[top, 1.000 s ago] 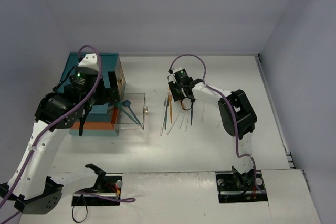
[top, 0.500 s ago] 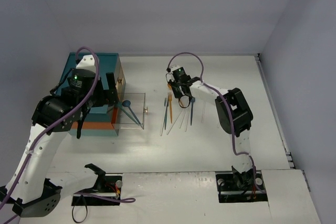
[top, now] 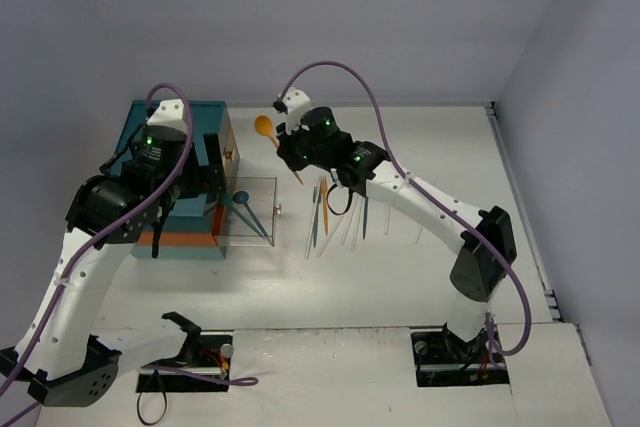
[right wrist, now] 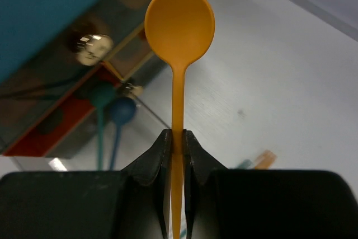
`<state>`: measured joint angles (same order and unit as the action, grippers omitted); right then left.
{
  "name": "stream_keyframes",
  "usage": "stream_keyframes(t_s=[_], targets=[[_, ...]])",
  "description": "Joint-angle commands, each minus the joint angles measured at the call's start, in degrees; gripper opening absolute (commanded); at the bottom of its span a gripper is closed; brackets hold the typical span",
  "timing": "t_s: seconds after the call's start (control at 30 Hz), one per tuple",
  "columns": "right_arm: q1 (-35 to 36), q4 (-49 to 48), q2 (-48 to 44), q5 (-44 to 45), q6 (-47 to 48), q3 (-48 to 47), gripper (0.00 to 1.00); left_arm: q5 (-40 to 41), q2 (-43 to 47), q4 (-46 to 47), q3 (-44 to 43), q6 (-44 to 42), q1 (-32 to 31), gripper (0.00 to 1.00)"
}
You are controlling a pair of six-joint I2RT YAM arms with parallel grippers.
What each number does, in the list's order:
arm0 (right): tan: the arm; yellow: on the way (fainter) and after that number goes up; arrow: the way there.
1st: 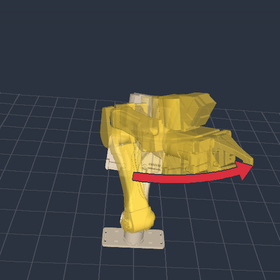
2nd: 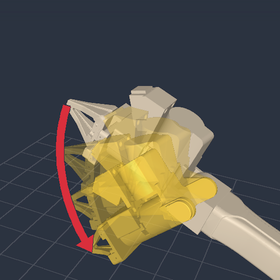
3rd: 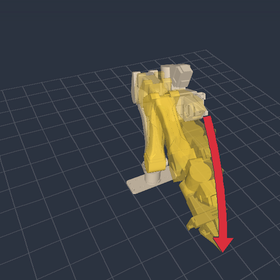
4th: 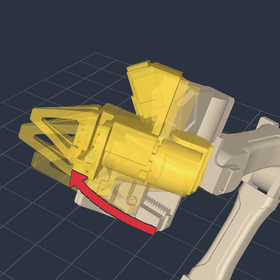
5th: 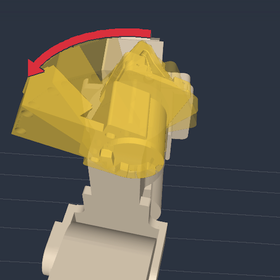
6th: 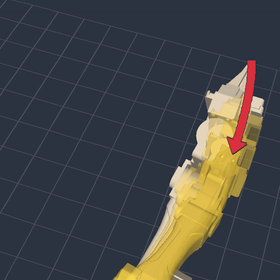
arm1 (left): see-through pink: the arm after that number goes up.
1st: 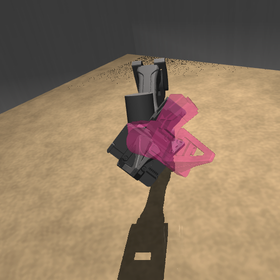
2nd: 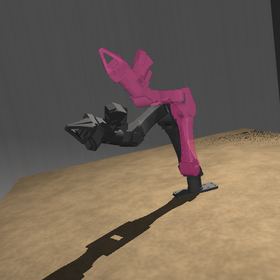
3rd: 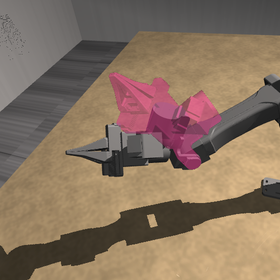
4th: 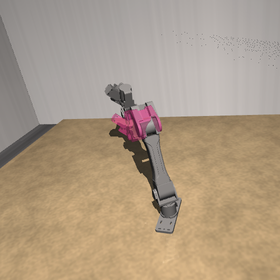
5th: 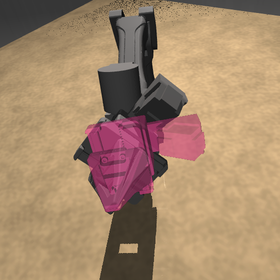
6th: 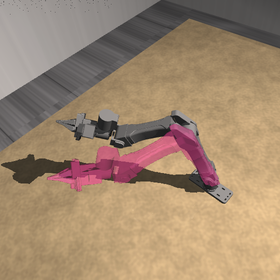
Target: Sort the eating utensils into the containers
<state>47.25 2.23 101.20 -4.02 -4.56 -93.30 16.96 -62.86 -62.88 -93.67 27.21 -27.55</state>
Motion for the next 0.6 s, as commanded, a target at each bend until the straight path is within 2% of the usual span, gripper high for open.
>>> stream_keyframes(t_s=[0.0,0.23,0.57], targets=[[2.57,-1.61,1.07,-0.55,-2.02,-2.56,0.0,1.9,-0.53,2.32,-2.88,-0.87,0.6,0.94],[7.09,-8.17,5.23,2.99,-5.45,-1.92,0.0,2.1,-0.58,2.32,-3.0,-0.84,0.66,0.94],[10.33,-11.84,3.64,8.05,-10.46,4.69,0.0,1.36,-0.27,2.32,-1.74,0.37,0.74,0.94]])
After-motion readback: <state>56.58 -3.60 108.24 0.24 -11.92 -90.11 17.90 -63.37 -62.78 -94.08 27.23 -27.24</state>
